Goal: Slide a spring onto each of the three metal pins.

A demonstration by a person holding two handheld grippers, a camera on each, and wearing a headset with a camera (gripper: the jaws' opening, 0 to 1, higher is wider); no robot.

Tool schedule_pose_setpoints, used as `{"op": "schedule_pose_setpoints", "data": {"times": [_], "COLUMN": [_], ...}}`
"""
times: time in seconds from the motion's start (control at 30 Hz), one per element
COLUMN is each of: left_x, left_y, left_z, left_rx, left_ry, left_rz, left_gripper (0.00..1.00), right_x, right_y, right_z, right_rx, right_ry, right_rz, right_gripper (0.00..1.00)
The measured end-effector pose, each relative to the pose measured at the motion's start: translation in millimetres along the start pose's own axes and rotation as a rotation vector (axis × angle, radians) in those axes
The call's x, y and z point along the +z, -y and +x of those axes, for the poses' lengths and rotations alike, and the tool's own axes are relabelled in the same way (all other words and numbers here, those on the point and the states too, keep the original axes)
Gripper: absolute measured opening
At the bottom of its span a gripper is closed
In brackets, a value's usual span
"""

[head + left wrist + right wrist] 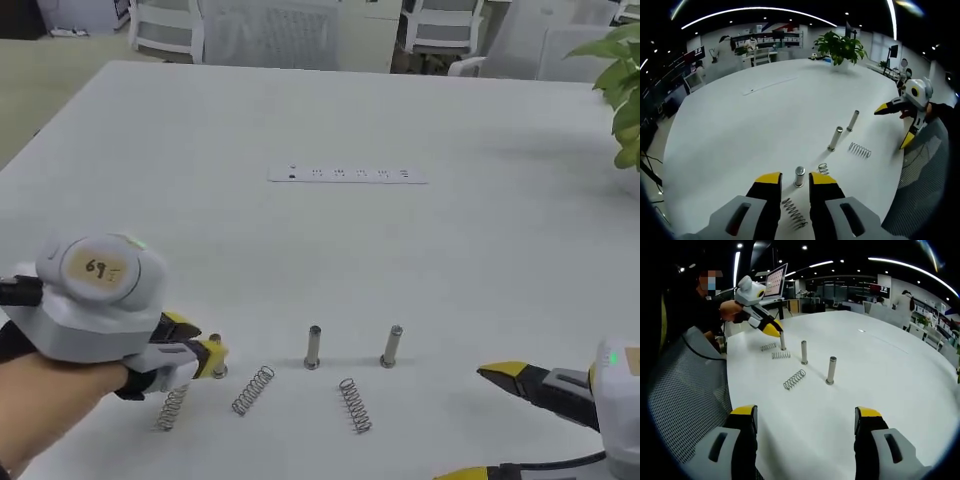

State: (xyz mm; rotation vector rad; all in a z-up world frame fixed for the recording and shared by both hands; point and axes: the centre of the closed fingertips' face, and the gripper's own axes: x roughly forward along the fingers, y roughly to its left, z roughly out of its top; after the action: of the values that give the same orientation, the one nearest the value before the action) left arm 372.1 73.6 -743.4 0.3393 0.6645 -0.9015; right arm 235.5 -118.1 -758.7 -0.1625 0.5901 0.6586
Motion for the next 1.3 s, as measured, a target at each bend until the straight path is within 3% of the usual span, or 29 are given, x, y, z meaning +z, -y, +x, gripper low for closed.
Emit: {"op": "schedule_pose_setpoints", "data": {"times": [0.3,0.6,1.03,1.3], "left_x": [-20.8,-47.3,-60.5,-68.4], "left_y": [-7.8,-6.3,3.6,3.9], "left_z": [-7.0,-9.1,-10.5,-9.5], "left_rx": [0.027,0.040,0.026,0.020], "left_ry": [-0.027,-0.074,-0.102,-0.114], "left_rz": [-0.031,-0.033,-0.038,-0.045], "left_gripper": [0.18,0.17,0.16,0.15], "right_x": [0.4,0.7,0.9,0.7], "right_y": [-0.9,-1.3,-2.5,-1.6], "right_z": [0.1,0.2,0.7,0.7], "right_rx": [0.004,0.007,0.009,0.007], "right_ry": [-0.001,0.000,-0.003,-0.003], "right_rz": [-0.003,-0.005,-0.008,-0.008], "right_gripper": [0.79,0.79,0.79,0.79]}}
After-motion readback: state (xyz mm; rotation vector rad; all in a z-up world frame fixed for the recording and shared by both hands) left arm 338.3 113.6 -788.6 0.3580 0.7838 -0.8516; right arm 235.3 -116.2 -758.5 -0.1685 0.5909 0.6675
